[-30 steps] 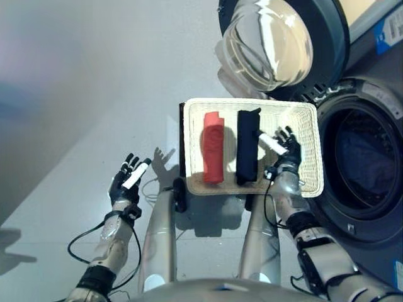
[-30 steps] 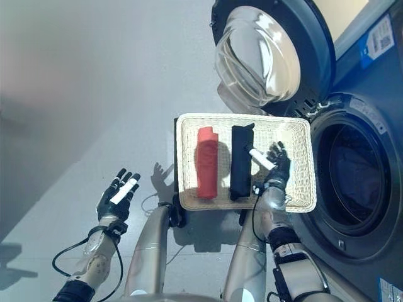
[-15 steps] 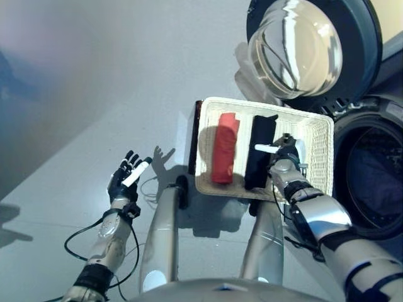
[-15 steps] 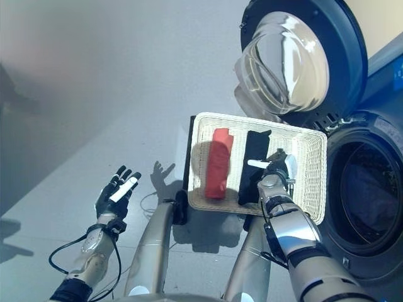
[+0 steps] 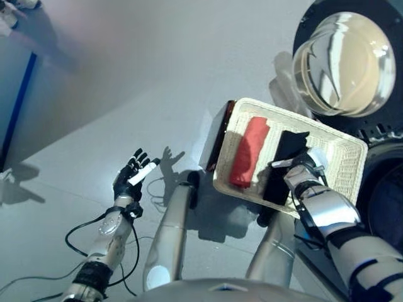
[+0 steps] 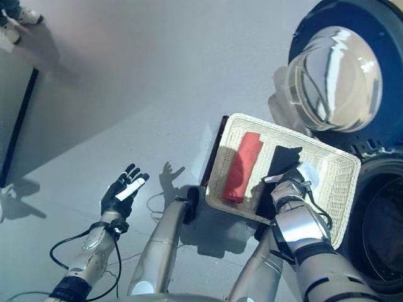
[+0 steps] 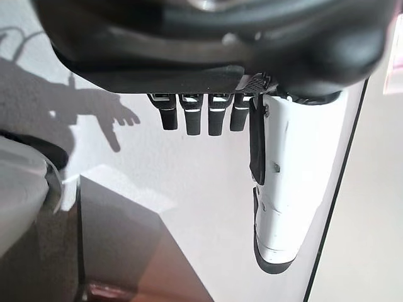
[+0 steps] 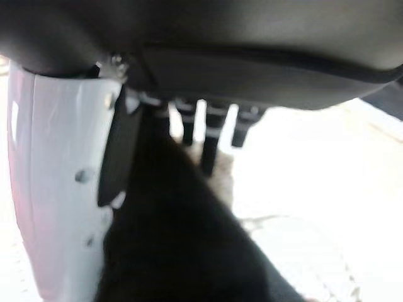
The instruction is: Pick up the clothes and place them into the washing machine
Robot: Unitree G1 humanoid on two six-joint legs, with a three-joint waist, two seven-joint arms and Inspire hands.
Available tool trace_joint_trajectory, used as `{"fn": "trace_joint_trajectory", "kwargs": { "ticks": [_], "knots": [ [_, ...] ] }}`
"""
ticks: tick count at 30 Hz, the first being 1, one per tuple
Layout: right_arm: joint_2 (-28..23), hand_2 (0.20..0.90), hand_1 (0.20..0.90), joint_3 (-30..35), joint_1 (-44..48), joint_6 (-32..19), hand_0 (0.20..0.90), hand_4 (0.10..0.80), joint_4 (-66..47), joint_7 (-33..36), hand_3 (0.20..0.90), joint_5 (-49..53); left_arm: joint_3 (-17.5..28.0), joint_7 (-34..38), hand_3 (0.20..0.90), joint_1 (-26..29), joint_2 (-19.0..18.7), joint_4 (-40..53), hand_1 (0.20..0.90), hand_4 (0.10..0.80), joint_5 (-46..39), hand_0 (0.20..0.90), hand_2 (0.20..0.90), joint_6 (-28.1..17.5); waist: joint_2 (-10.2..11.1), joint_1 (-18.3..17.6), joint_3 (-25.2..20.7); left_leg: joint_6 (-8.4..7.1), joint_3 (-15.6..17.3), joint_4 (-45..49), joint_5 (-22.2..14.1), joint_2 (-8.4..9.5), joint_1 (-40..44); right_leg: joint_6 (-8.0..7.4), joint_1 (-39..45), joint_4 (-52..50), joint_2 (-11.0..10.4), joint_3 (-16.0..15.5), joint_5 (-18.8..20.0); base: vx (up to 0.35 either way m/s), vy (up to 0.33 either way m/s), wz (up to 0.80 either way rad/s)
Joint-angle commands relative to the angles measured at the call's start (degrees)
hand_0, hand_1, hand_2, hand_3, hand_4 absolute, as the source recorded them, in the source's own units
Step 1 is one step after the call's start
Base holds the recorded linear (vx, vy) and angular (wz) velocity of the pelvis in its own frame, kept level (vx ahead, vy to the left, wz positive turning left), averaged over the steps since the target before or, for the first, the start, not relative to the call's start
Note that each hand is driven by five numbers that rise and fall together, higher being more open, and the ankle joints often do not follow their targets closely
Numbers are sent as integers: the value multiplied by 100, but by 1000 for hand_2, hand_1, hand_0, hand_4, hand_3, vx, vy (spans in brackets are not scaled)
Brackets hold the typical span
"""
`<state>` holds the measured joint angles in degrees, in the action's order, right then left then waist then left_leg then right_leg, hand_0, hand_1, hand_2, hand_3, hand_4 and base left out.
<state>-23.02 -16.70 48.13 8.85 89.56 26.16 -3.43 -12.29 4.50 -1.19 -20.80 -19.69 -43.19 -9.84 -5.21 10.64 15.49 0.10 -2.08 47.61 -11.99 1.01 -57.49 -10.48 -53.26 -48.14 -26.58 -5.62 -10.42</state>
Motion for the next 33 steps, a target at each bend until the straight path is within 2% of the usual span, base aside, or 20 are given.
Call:
{"fn": "trace_joint_trajectory", "kwargs": {
  "ticks": [1,10,14,16,20,26,29,31,33],
  "knots": [
    [464,200,200,343,-539,-88,200,300,-35,-979,200,-188,28,-150,900,82,-232,496,900,800,182,900,900,-254,-525,313,-74,-256,-216,133,-123,-117,-41,-16,286,168,-114,198,88,21,33,18],
    [193,200,200,467,-638,-14,200,300,51,-903,200,-405,-1,-211,900,25,-210,559,900,800,195,900,900,-252,-564,331,-186,-208,-171,137,-141,-155,-73,-47,98,105,-129,267,92,11,13,0],
    [-104,200,200,825,-793,-129,200,300,5,-754,200,-19,35,-262,900,-32,-241,568,900,800,196,900,900,-285,-562,277,-236,-213,-163,142,-152,-189,-46,-55,91,75,-126,283,67,3,-2,-1],
    [-289,200,200,1225,-939,-349,200,300,-135,-585,200,590,91,-237,900,-47,-226,535,900,800,180,900,900,-331,-542,205,-238,-213,-143,154,-171,-227,-20,-52,75,67,-106,302,58,0,0,0],
    [-372,200,200,2234,-1514,-1158,200,300,-735,-382,200,2589,303,-74,900,-8,-166,291,900,800,172,900,900,-450,-424,-95,-204,-231,-69,143,-209,-348,34,-34,-32,73,-5,410,42,3,17,-4],
    [-548,200,200,3728,-1768,-2340,200,300,-1220,-754,200,5878,527,56,900,-70,-155,106,900,800,-71,900,900,-531,-289,-515,-142,-308,-22,232,-284,-553,-40,24,-281,36,179,572,-20,-34,-20,-19],
    [-429,200,200,4011,-1841,-2773,200,300,-1586,-972,200,6787,559,87,900,-121,-118,142,900,800,-289,900,900,-561,-242,-647,-106,-349,45,315,-319,-664,-74,60,-410,-13,250,674,-53,-55,1,-32],
    [-382,200,200,4051,-1855,-2913,200,300,-1746,-999,200,6949,537,90,900,-148,-111,163,900,800,-312,900,900,-568,-238,-684,-93,-359,56,314,-321,-689,-71,74,-422,-12,281,706,-59,-43,-9,-27],
    [-285,200,200,4268,-1810,-3337,200,300,-2306,-1025,200,7512,502,124,900,-238,-74,228,900,800,-423,900,900,-563,-251,-812,-48,-394,95,290,-316,-763,-39,103,-442,30,350,739,-45,-59,-6,-22]
  ]
}}
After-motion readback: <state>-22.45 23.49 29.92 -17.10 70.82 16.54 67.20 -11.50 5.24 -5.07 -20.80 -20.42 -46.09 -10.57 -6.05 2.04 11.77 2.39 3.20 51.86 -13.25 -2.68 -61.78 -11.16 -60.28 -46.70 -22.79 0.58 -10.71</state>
